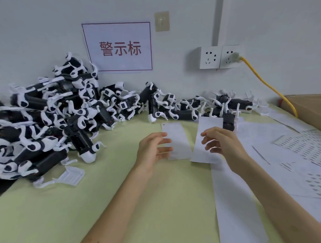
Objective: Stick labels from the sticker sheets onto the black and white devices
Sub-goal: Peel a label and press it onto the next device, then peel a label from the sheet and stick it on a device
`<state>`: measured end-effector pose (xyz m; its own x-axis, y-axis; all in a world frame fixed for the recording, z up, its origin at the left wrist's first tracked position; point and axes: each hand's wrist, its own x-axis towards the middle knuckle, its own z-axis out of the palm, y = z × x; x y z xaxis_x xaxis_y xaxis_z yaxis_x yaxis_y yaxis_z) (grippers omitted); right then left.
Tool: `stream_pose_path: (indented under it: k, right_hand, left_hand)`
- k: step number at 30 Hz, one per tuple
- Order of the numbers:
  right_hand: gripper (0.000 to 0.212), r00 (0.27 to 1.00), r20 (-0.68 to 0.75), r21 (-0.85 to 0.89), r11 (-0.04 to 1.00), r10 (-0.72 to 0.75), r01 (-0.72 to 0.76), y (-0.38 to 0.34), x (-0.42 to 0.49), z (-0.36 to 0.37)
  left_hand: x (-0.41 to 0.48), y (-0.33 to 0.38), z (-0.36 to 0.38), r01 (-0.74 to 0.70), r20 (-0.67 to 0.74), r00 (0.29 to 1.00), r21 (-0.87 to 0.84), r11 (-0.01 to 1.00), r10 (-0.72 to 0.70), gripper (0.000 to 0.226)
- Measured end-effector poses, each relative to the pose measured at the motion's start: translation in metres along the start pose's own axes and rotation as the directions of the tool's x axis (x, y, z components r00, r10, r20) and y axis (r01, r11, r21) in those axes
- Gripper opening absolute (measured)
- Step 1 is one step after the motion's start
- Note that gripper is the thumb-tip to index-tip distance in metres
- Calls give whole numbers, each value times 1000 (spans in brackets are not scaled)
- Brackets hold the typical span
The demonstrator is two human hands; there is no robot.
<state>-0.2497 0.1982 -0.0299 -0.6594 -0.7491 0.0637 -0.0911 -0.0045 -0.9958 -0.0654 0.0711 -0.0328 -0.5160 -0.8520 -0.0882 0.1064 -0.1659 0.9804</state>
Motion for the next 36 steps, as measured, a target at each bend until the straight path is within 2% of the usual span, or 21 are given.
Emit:
stream_pose_path:
  k: [3, 5, 6, 7, 8, 9, 10, 12, 14, 15, 17, 19, 22, 25, 27, 29, 36]
  right_hand:
    - [25, 999, 36, -34, 999, -10, 11, 2, -2, 8]
    - [25, 999, 42, -35, 999, -13, 14, 1, -2, 11]
    - [25, 999, 43, -26, 1000, -14, 15, 0, -2, 11]
    - [25, 999, 45, -13, 1000, -13, 14, 0, -3, 11]
    - [25, 999, 46, -4, 1000, -14, 14, 0, -3, 11]
    - [25, 999, 45, -1, 1000, -15, 15, 0, -2, 12]
    - [25, 999, 43, -2, 1000, -15, 16, 0, -3, 12]
    - [26, 999, 38, -4, 1000, -15, 15, -1, -4, 12]
    - [26, 999, 40, -12, 1000, -10, 11, -1, -5, 12]
    - [26, 999, 41, -15, 1000, -6, 7, -1, -5, 12]
    - [25, 999, 40, -15, 1000, 1, 0, -1, -4, 11]
    - [25, 999, 42, -15, 1000, 9, -8, 0, -4, 11]
    - [26, 999, 48, -20, 1000, 17, -16, 1, -5, 12]
    - [26, 999, 47, -20, 1000, 22, -21, 1, -4, 12]
    - [26, 999, 44, -21, 1000, 22, -22, 0, -4, 12]
    - [25, 999, 43, -26, 999, 24, -23, 0, -4, 12]
    - [25, 999, 44, -25, 999, 29, -28, -3, -7, 13]
  left_hand:
    - [3, 19, -19, -171, -69, 980, 185, 968, 186, 16]
    - [5, 40, -46, -336, -136, 899, 397, 854, 417, 12]
    - [6, 53, -64, -381, -176, 826, 526, 760, 536, 13]
    - [7, 66, -84, -365, -210, 739, 674, 642, 640, 20]
    - [9, 79, -105, -276, -232, 662, 809, 520, 712, 32]
    - [10, 92, -127, -151, -247, 620, 894, 423, 744, 46]
    - [11, 103, -149, -38, -261, 628, 931, 363, 734, 61]
    - [10, 118, -190, 147, -287, 717, 953, 264, 635, 85]
    - [7, 118, -221, 281, -289, 808, 955, 95, 513, 104]
    - [5, 115, -229, 287, -264, 858, 958, 15, 441, 110]
    - [5, 103, -233, 227, -193, 936, 970, -83, 295, 114]
    - [9, 93, -235, 186, -139, 952, 970, -155, 271, 114]
    - [14, 84, -240, 160, -76, 910, 971, -177, 409, 102]
    - [17, 79, -234, 63, 37, 871, 981, -184, 490, 83]
    - [17, 76, -219, -45, 159, 852, 972, -232, 499, 74]
    - [19, 76, -200, -139, 244, 833, 961, -239, 497, 66]
    - [29, 66, -119, -318, 368, 803, 930, -185, 469, 62]
